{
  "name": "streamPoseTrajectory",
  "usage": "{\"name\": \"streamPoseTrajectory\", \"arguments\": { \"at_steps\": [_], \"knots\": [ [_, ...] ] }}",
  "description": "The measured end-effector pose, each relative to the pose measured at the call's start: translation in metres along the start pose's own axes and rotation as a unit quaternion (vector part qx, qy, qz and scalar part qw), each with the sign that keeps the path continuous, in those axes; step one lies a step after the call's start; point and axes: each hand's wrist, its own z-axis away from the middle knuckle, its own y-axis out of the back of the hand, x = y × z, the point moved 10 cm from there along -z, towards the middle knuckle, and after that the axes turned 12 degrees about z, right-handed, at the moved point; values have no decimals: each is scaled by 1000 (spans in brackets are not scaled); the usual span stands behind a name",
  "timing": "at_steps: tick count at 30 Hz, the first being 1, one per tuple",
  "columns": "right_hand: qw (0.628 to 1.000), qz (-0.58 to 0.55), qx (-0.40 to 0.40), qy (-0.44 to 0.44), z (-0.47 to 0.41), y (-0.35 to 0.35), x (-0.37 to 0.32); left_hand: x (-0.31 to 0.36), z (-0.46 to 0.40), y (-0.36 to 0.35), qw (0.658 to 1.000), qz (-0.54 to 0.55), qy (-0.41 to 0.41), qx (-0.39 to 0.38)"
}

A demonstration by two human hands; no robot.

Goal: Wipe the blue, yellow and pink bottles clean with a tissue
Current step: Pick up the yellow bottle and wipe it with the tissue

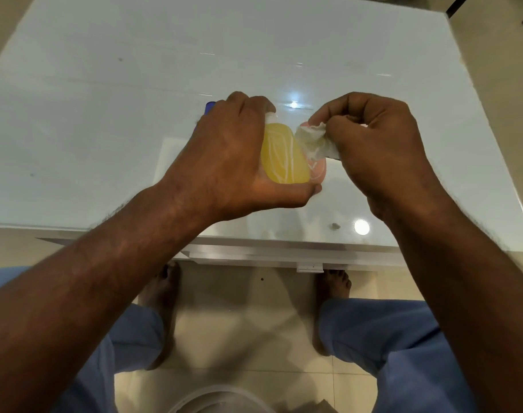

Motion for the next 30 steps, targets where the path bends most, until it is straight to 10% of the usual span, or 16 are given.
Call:
{"name": "streamPoseTrajectory", "arguments": {
  "at_steps": [22, 30],
  "knots": [
    [978, -114, -166, -47, 8, -30, 0, -1, 2, 6, 994, 102, -27, 31],
    [981, -149, -118, -48, 2, -24, 5, -31, 1, -10, 827, 528, 191, 30]
  ]
}}
